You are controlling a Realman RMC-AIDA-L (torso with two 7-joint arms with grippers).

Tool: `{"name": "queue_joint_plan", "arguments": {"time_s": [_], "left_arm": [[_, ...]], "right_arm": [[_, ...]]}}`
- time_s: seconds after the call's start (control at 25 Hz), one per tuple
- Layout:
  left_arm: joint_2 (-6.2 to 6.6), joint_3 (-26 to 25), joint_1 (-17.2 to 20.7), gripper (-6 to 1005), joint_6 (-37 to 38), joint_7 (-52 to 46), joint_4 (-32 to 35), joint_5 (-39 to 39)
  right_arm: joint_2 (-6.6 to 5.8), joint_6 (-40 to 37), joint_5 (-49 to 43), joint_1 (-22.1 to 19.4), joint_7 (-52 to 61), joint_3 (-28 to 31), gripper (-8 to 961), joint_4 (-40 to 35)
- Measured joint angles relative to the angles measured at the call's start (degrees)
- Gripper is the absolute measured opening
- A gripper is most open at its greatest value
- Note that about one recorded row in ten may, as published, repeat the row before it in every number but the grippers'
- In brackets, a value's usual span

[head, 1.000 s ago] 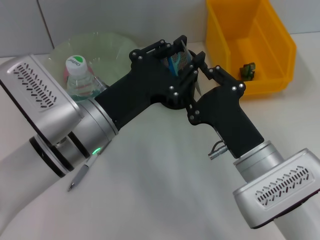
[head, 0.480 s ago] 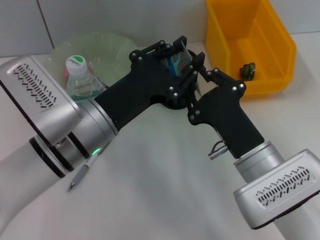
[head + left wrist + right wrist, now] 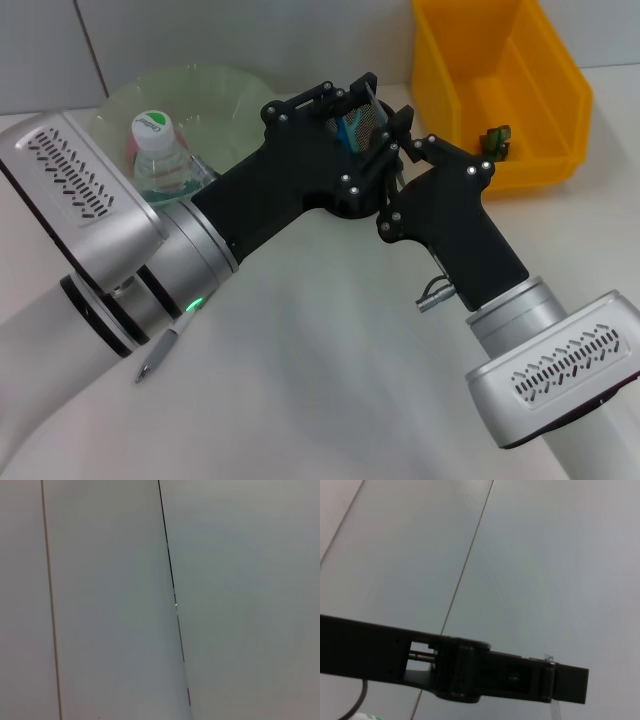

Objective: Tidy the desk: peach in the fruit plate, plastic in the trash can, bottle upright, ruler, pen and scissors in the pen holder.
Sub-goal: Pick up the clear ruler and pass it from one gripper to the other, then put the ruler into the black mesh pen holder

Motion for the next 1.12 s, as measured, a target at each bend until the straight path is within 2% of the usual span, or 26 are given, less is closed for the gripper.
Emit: {"name": "queue_joint_plan", "arguments": {"time_s": [0.24, 0.68, 0.92, 1.12], "left_arm": [[0.00, 0.8, -0.3, 384, 0.3, -0.2, 0.0, 0.0], [0.00, 1.4, -1.1, 384, 1.4, -0.1, -0.4, -0.4], [0.01, 1.2, -1.1, 564, 1.6, 0.0, -0.5, -2.4], [0.45, 0.2, 0.4, 630, 5.8, 0.0, -0.8, -3.3]], "right_arm": [[0.00, 2.3, 0.4, -0.4, -3.1, 2.8, 92, 2.0], [0.00, 2.8, 0.3, -1.2, -4.2, 4.3, 19, 2.7], [0.00, 2.8, 0.2, -1.4, -4.1, 4.5, 14, 3.0], [-0.25, 3.3, 0.4, -1.5, -2.9, 6.6, 17, 2.5]]}}
